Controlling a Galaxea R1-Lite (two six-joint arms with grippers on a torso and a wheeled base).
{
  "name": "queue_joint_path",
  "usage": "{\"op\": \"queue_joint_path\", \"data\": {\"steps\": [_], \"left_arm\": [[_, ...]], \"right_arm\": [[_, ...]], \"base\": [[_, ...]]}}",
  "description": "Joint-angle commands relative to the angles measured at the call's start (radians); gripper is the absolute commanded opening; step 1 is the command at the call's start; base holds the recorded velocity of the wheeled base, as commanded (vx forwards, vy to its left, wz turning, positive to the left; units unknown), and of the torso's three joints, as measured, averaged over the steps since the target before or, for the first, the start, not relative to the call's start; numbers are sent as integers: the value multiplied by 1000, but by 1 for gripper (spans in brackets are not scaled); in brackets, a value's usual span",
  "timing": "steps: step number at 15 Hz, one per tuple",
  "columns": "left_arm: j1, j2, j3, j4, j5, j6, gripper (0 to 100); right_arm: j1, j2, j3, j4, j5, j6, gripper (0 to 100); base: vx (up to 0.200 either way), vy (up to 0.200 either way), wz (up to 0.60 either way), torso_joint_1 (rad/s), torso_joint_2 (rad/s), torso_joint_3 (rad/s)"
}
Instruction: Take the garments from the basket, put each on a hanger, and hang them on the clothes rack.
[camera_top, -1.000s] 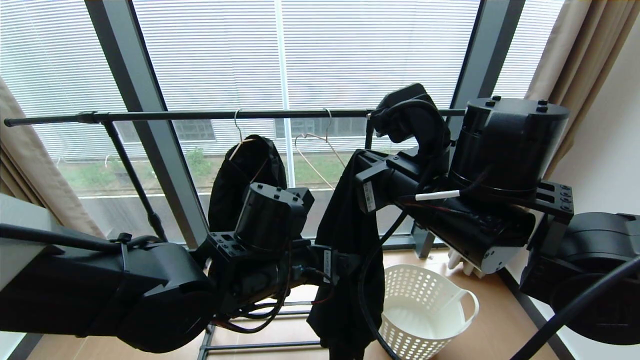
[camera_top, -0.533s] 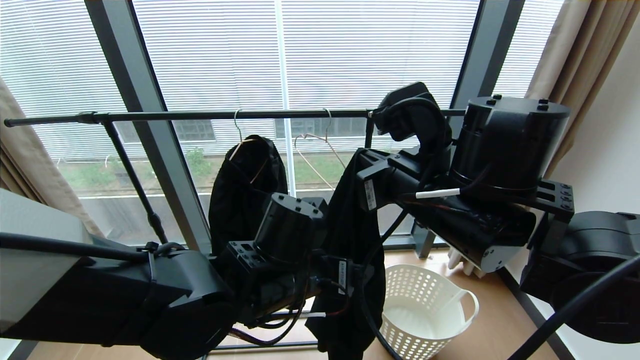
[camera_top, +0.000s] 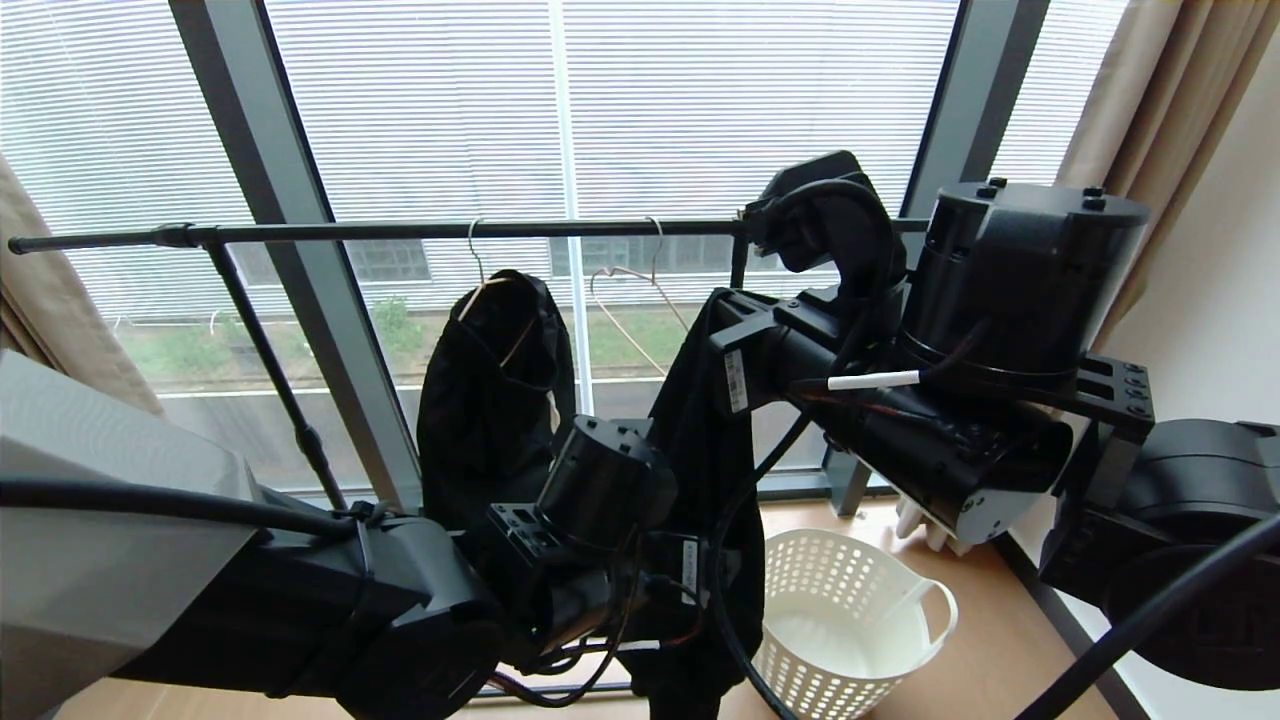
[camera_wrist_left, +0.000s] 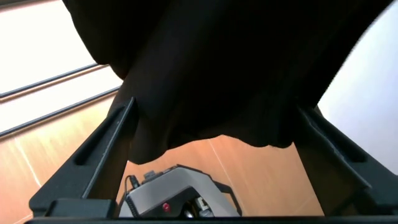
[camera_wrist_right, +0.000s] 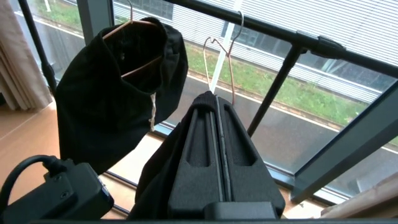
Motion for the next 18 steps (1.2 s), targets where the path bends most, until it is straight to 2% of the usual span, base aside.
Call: {"op": "queue_joint_path", "data": {"steps": [1, 4, 11, 12, 18], "left_arm": [[2, 8, 2, -1, 1, -3, 100], [9, 2, 9, 1, 47, -3, 100], [3, -118, 120, 10, 67, 3, 100], [3, -145, 134, 33, 84, 2, 0], [34, -303, 180, 68, 95, 35, 0]], "right_arm": [[1, 2, -1, 0, 0, -1, 0], [-4, 0, -15, 1, -1, -1, 0], [-133, 22, -75, 3, -1, -1, 0], [-151, 28, -86, 3, -1, -1, 0], [-197, 48, -109, 5, -1, -2, 0]], "base": [[0, 0, 0, 0, 0, 0], [0, 0, 0, 0, 0, 0], [0, 0, 0, 0, 0, 0], [0, 0, 0, 0, 0, 0], [0, 0, 0, 0, 0, 0]]}}
